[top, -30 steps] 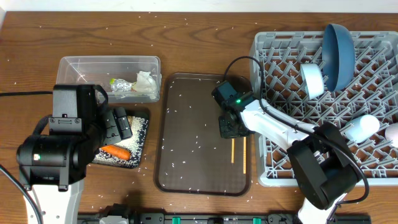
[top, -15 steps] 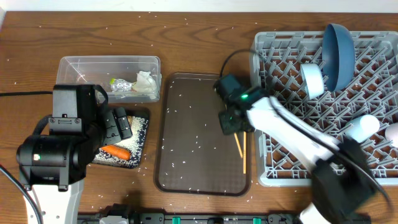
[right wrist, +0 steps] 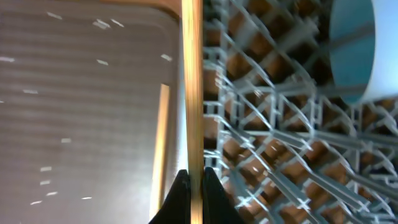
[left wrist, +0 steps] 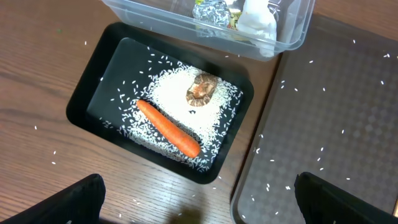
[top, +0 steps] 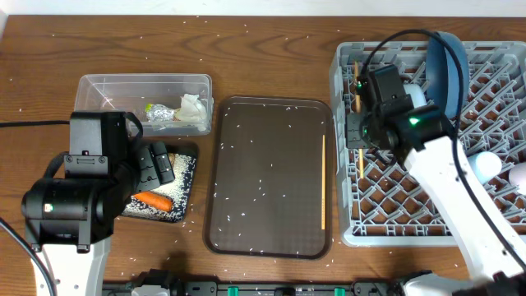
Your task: Sort waste into correct bins and load items into the dishwasher rack
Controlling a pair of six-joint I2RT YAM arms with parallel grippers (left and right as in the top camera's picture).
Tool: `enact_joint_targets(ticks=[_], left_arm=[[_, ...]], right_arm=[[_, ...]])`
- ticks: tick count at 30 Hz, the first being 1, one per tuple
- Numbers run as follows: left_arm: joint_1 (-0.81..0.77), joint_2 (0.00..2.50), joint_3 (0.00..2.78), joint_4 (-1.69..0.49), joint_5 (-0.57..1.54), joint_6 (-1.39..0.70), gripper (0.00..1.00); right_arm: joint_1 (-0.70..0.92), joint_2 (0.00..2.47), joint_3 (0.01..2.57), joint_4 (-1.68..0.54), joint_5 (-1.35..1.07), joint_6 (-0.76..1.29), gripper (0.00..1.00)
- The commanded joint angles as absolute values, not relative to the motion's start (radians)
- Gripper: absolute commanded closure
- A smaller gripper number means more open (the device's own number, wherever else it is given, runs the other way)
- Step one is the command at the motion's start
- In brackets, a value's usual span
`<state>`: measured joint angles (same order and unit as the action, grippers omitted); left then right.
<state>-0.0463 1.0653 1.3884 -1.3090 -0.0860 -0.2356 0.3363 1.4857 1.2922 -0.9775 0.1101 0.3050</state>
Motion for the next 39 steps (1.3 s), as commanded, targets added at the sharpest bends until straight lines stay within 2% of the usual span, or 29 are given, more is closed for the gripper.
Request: enact_joint_targets(ticks=[1,4,5,7,8,10,18,23,25,32,39], left_arm=[[-0.040,1.066,1.407,-1.313,-0.098,-0.241,0.02],[-0.040,1.066,1.407,-1.313,-0.098,-0.241,0.02],[-0.040,1.066,1.407,-1.313,-0.098,-0.241,0.02],[-0.040,1.066,1.407,-1.313,-0.098,-0.241,0.02],[-0.040,1.066,1.407,-1.313,-0.098,-0.241,0.02],[-0.040,1.066,1.407,-1.313,-0.098,-0.241,0.02],[-0.040,1.066,1.407,-1.313,-0.098,-0.241,0.02],[-0.040,1.066,1.407,-1.313,-0.098,-0.241,0.02],[-0.040,1.066,1.407,-1.313,-0.098,-0.241,0.02],[-0.040,1.066,1.407,-1.313,-0.098,-0.241,0.02],[-0.040,1.066,1.407,-1.313,-0.098,-0.241,0.02]], right_arm=[[0.311,1.531,1.252,-0.966,0.123,0.290,0.99],[0.312,1.569,1.245,-0.955,0.128,0.290,0.99],[0.314,1.575,1.245,-0.950,0.127,0.290,0.94],[0.317,1.576,1.246,-0.933,0.116,0.290,0.72],[0.323,1.570,1.251,-0.933,0.100,0.290,0.64],[0.342,1.552,1.260,-0.931,0.062,0.291,0.58],[0.532,1.545,1.251,-0.910,0.072,0.358,0.61],[0.640,1.640,1.221,-0.891,0.190,0.524,0.59],[0.656,1.694,1.215,-0.891,0.202,0.592,0.54],[0.656,1.872,1.215,-0.883,0.186,0.609,0.55],[0.655,1.938,1.215,-0.886,0.167,0.610,0.55]])
